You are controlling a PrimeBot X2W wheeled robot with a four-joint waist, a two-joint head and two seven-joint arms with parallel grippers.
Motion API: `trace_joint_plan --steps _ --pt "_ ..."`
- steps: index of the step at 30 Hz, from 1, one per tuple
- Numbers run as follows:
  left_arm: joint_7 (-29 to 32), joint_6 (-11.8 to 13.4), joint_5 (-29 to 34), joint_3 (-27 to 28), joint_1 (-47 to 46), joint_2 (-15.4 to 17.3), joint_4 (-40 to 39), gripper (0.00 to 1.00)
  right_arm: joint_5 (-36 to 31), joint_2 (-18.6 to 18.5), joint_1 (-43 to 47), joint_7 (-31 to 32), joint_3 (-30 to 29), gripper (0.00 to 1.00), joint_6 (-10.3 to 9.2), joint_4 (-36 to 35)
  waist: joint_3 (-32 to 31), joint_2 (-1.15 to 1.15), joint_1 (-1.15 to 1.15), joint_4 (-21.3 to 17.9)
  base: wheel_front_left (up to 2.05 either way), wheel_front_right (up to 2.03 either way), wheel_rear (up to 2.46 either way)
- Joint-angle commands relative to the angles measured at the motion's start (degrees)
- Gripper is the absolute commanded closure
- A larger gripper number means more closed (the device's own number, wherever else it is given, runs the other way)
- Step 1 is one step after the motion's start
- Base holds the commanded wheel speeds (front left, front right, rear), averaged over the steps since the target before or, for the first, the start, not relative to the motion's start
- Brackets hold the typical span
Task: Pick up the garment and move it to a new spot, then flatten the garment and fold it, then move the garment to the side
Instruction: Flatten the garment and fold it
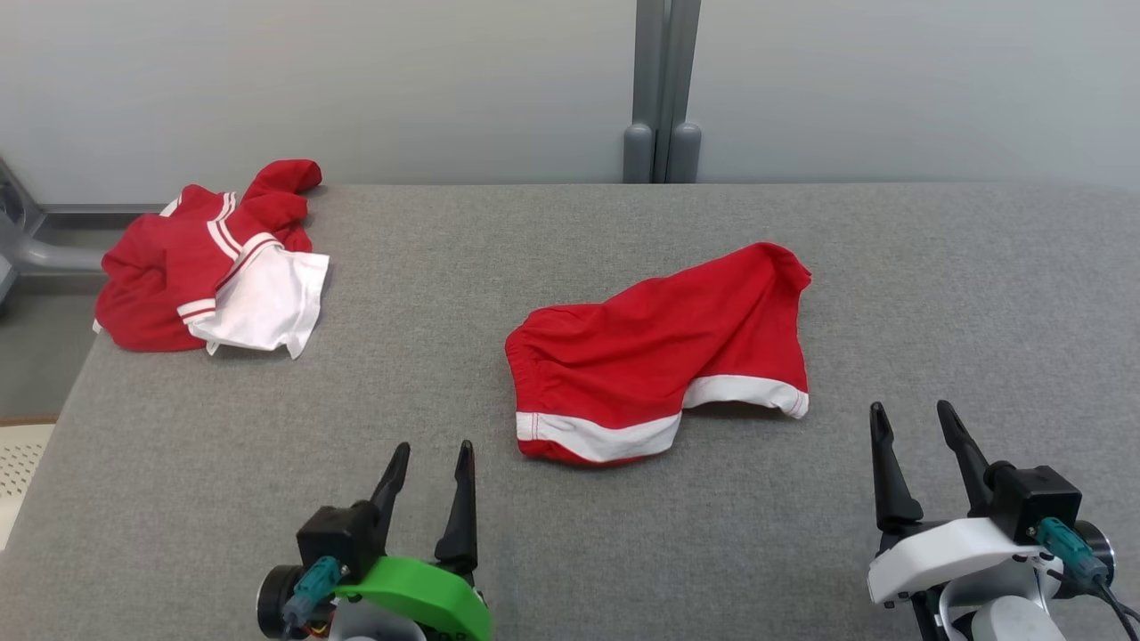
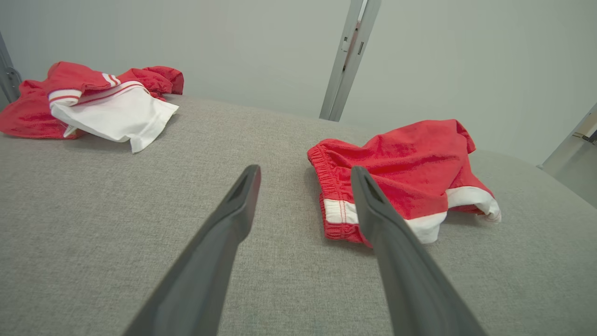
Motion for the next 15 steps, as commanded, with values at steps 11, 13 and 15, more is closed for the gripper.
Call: trace_joint_plan --steps 11,13,15 --pt "10.0 -5.3 -0.9 -5.6 -11.9 0.2 14.3 0.0 0.0 -0.1 -1.7 -0.2 1.8 0.0 -0.1 0.8 4.2 0.0 0.0 -2.9 0.0 0.0 0.0" --pt "12.0 -6.0 -2.7 -5.6 -14.0 0.2 17.0 0.0 0.4 -0.2 -2.3 -0.2 2.1 0.0 -0.1 1.1 5.2 0.0 0.0 -4.1 0.0 0.0 0.0" --pt "13.3 -6.4 -3.7 -5.4 -15.8 0.2 19.3 0.0 0.6 -0.2 -2.7 -0.2 2.1 0.0 -0.1 1.6 5.8 0.0 0.0 -5.1 0.0 0.0 0.0"
